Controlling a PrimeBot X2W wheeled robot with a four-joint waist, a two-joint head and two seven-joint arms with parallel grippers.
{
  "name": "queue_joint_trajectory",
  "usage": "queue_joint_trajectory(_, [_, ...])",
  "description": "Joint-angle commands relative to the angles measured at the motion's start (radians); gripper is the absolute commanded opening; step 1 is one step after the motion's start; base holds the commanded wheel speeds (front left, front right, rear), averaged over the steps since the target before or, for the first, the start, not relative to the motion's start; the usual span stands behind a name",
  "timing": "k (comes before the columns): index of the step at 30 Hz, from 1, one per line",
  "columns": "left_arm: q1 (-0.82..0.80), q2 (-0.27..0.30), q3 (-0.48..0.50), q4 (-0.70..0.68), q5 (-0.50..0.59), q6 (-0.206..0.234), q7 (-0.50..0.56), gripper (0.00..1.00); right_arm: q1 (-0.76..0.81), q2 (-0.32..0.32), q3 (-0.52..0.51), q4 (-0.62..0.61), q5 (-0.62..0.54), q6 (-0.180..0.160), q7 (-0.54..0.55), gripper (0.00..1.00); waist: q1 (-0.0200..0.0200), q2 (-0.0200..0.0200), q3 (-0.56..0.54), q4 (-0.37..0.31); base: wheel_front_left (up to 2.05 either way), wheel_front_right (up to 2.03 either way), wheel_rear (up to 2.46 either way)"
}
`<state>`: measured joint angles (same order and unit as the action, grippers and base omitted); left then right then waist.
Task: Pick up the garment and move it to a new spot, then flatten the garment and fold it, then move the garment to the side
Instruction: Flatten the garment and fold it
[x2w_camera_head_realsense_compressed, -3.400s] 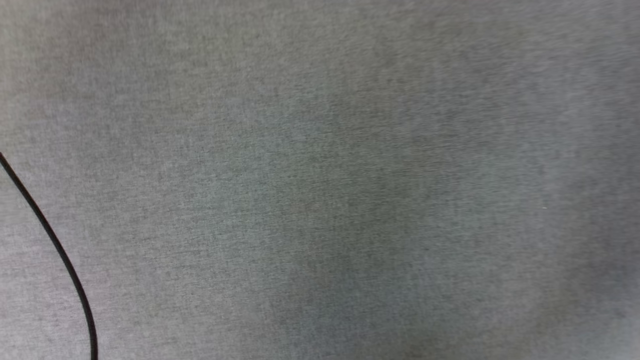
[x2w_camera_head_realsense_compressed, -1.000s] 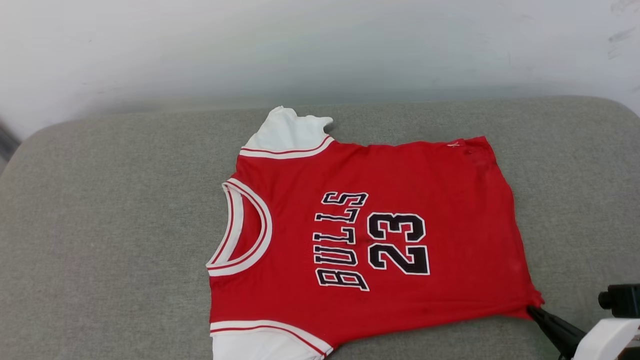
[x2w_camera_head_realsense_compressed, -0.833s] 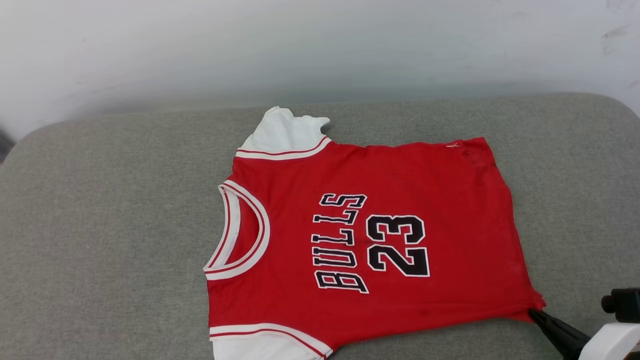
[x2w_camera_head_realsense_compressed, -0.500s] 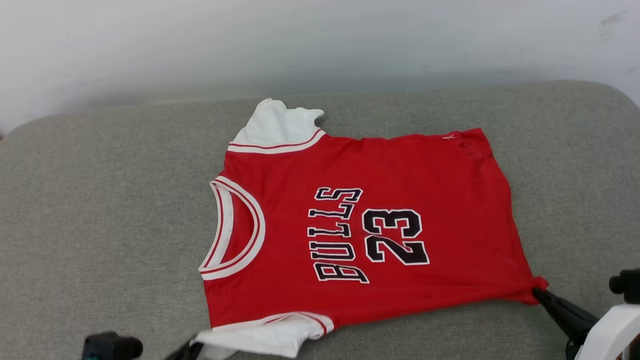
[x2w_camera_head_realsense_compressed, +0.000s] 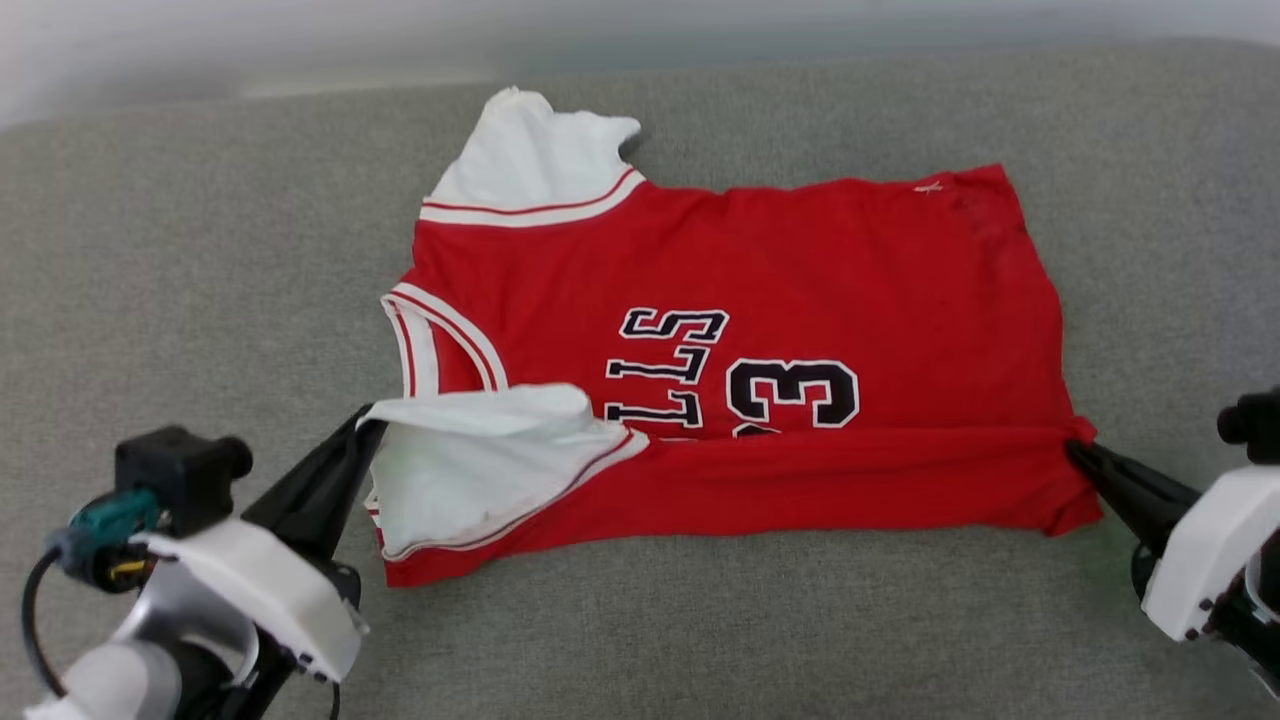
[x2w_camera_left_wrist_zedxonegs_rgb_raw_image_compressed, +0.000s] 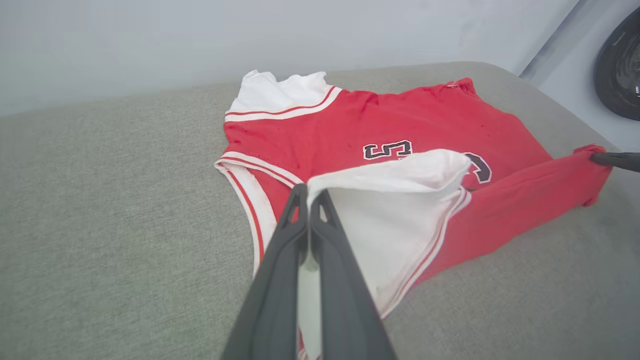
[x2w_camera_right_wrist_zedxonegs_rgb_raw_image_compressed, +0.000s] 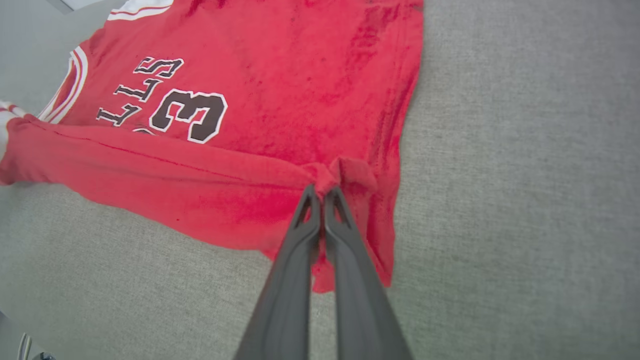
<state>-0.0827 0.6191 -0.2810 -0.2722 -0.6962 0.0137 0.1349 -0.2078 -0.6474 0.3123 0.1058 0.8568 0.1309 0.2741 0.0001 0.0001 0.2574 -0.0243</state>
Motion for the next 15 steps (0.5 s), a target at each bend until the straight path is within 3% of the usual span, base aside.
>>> queue_joint_trajectory(1, [-0.028, -0.004, -0.007, 0.015, 0.013, -0.004, 0.008, 0.00, -0.021, 0.010, 0.001, 0.008, -0.014, 0.000, 0.013, 0.00, -0.0001, -0.0001, 0.034, -0.005, 0.00, 0.00, 0.00])
queue_joint_trajectory(7, [-0.147, -0.014, -0.054, 0.134, 0.060, -0.015, 0.048, 0.00, -0.107, 0.047, 0.022, 0.043, -0.068, 0.000, 0.068, 0.00, -0.0001, -0.0001, 0.080, -0.013, 0.00, 0.00, 0.00])
queue_joint_trajectory(15, [-0.232, -0.053, -0.109, 0.302, 0.117, -0.029, 0.025, 0.00, -0.174, 0.080, 0.057, 0.113, -0.116, 0.000, 0.098, 0.00, -0.0001, -0.0001, 0.095, -0.012, 0.00, 0.00, 0.00])
